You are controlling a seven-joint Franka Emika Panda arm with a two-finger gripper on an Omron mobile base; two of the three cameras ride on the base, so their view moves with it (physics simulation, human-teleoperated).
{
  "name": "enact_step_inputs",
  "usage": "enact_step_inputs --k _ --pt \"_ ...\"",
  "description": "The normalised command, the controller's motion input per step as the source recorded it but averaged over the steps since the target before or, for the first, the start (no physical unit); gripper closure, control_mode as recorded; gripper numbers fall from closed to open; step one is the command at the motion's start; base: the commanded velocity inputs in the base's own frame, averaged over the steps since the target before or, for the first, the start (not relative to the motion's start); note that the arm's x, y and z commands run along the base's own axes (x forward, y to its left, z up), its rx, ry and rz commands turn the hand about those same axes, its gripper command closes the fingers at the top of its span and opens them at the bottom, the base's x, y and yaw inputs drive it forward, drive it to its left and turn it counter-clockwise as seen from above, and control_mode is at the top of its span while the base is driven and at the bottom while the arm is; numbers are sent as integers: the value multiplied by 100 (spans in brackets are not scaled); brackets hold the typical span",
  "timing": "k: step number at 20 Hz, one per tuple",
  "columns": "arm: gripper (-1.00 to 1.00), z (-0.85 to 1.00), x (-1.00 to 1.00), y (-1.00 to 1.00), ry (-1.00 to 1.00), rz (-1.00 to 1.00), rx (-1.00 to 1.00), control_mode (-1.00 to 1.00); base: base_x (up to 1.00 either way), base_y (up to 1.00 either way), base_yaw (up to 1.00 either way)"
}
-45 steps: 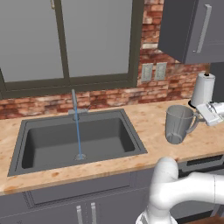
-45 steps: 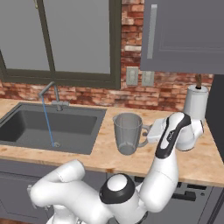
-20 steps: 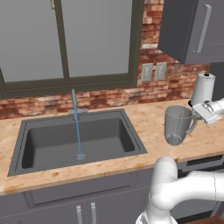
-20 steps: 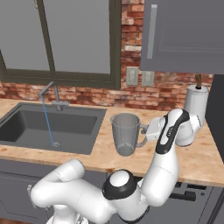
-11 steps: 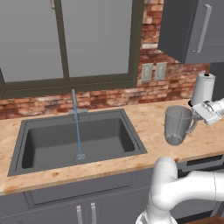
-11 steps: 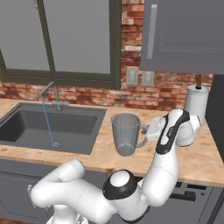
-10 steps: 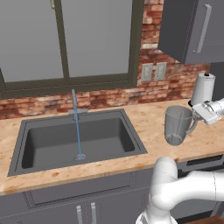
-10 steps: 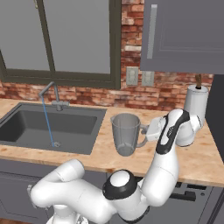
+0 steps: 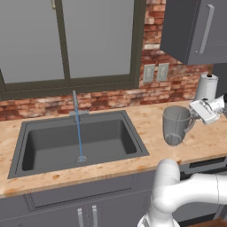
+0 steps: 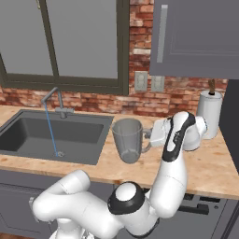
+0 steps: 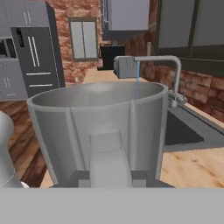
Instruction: Turn on the sink faucet and place the jug under the water for a few seconds to fill it up.
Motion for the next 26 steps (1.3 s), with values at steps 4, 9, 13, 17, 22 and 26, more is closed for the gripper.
enact_step_inputs --k 4,9,13,17,22,26 --pt "100 10 32 97 -5 0 0 -100 0 0 0" --pt "100 8 40 100 -1 -5 0 -100 0 0 0" --pt "100 0 29 100 0 -9 0 -100 0 0 0" --pt "100 0 17 98 1 -15 0 -100 0 0 0" --pt "100 0 0 88 7 -24 0 -100 0 0 0" --pt "100 0 0 62 7 -16 0 -100 0 0 0"
